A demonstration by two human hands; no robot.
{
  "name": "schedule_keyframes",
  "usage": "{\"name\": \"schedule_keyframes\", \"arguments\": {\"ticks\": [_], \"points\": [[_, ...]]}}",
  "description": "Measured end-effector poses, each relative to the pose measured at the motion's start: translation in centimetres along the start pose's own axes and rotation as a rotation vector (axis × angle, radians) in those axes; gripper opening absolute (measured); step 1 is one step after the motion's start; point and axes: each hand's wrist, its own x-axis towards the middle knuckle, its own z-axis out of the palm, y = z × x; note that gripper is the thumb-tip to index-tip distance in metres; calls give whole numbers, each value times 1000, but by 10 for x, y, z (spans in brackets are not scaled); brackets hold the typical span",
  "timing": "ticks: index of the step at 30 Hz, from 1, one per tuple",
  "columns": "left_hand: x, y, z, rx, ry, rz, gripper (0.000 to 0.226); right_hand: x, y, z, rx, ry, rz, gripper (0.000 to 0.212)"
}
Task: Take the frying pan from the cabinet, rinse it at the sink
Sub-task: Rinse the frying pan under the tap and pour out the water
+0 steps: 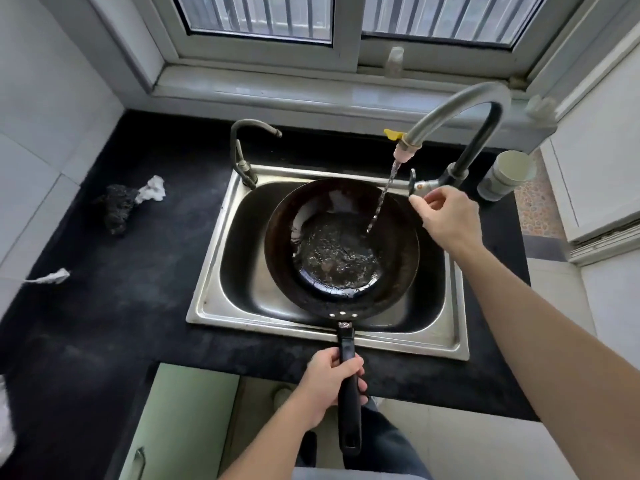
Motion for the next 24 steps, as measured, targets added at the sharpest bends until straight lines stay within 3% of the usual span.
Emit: {"name": "schedule_keyframes", "arguments": {"ticks": [6,18,20,24], "points": [[-2,1,4,5,33,11,10,42,-24,14,-122,92,-68,42],[-3,4,4,31,54,-5,23,54,-12,-1,-145,196,-4,41],[-3,4,4,30,54,-8,24,54,-15,-1,-139,134,-1,38],[0,10,1,25,26,-67,24,46,-15,-15,-72,-168,12,30]]}}
